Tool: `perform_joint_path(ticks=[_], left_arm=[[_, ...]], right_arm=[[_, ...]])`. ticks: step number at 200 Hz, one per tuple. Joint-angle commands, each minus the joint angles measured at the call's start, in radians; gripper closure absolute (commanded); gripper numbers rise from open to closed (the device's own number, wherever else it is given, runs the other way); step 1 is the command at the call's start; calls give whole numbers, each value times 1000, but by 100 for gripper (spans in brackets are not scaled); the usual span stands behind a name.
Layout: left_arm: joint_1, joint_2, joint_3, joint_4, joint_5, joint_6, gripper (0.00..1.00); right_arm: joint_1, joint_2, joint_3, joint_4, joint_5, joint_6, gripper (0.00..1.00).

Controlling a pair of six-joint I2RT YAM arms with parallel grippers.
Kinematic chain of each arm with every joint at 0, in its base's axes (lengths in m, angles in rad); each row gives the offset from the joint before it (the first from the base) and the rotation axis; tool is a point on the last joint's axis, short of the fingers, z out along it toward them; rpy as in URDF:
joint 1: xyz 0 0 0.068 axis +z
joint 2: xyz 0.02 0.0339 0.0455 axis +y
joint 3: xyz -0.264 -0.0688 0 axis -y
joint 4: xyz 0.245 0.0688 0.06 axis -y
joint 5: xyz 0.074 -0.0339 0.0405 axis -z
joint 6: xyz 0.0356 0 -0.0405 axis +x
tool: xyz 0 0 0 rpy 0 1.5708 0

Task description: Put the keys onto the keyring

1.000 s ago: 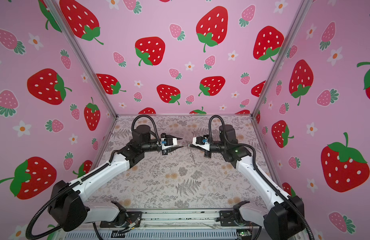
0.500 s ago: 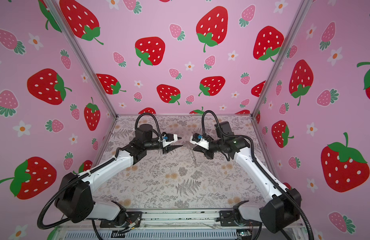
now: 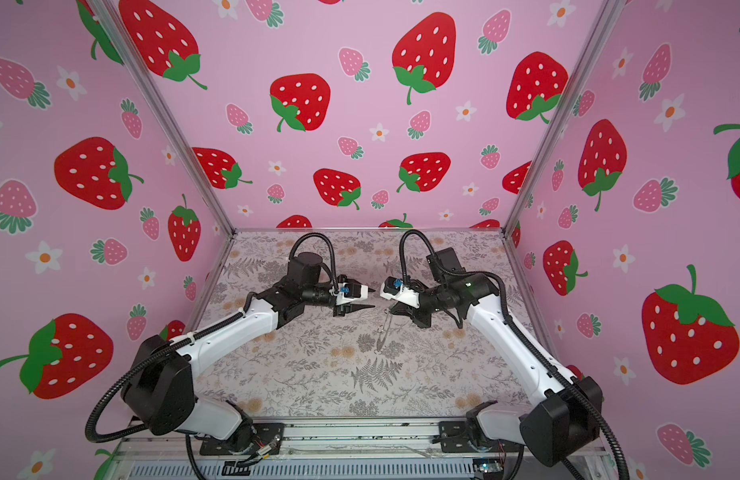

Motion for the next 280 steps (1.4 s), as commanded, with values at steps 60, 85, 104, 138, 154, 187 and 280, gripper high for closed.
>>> perform_joint_path(ticks=[60,85,104,138,154,187,280], left_arm=[[-9,20,0,98,7,-83,57],[-9,20,34,77,-21,-148,57],[-4,27,48,92,-28,-230,57],[12,53,51,149,-15,-374,56],[12,60,35,170,-15,-384,56],[14,95,32,211,-43,-424,56],[3,87,-8,224,60,-356,57]], right_arm=[[11,33,38,-99,-66,-105,100],[13,25,22,-86,-74,-109,100],[15,12,-4,-68,-78,-100,100],[23,37,3,-146,-48,-108,100],[32,34,0,-154,-36,-92,100],[63,35,14,-195,24,-85,100],[112,73,81,-304,163,-104,100]])
